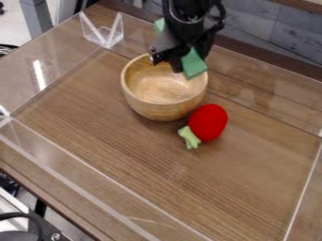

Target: Put the green stick in the brown bowl

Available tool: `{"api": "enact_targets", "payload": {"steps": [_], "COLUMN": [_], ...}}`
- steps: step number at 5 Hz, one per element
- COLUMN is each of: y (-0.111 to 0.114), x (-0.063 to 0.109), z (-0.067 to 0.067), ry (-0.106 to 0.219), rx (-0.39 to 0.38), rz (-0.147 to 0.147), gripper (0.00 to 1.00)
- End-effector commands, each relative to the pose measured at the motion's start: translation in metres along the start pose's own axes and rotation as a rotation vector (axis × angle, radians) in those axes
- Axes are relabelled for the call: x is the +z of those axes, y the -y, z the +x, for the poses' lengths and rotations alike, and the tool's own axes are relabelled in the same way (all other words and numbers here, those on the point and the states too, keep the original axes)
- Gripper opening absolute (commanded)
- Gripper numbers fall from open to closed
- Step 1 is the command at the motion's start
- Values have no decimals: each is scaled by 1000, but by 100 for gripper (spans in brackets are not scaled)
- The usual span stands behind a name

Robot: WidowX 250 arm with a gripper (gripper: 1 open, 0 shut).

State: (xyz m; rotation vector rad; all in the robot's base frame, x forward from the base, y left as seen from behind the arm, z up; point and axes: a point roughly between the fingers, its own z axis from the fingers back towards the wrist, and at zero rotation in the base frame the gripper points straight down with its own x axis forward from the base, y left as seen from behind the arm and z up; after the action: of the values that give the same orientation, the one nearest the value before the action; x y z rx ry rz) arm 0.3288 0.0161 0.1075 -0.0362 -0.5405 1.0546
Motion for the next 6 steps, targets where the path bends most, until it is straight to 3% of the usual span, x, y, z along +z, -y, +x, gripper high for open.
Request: {"api": "enact_targets", "payload": {"steps": [1, 3, 5, 6], "y": [11, -2, 3, 4], "x": [3, 6, -7, -7], "z": [8, 28, 27, 20], "ry": [55, 76, 54, 47], "rx": [66, 81, -41, -83], "rz": [-20, -6, -60, -79], "gripper": [0, 0, 0, 0]}}
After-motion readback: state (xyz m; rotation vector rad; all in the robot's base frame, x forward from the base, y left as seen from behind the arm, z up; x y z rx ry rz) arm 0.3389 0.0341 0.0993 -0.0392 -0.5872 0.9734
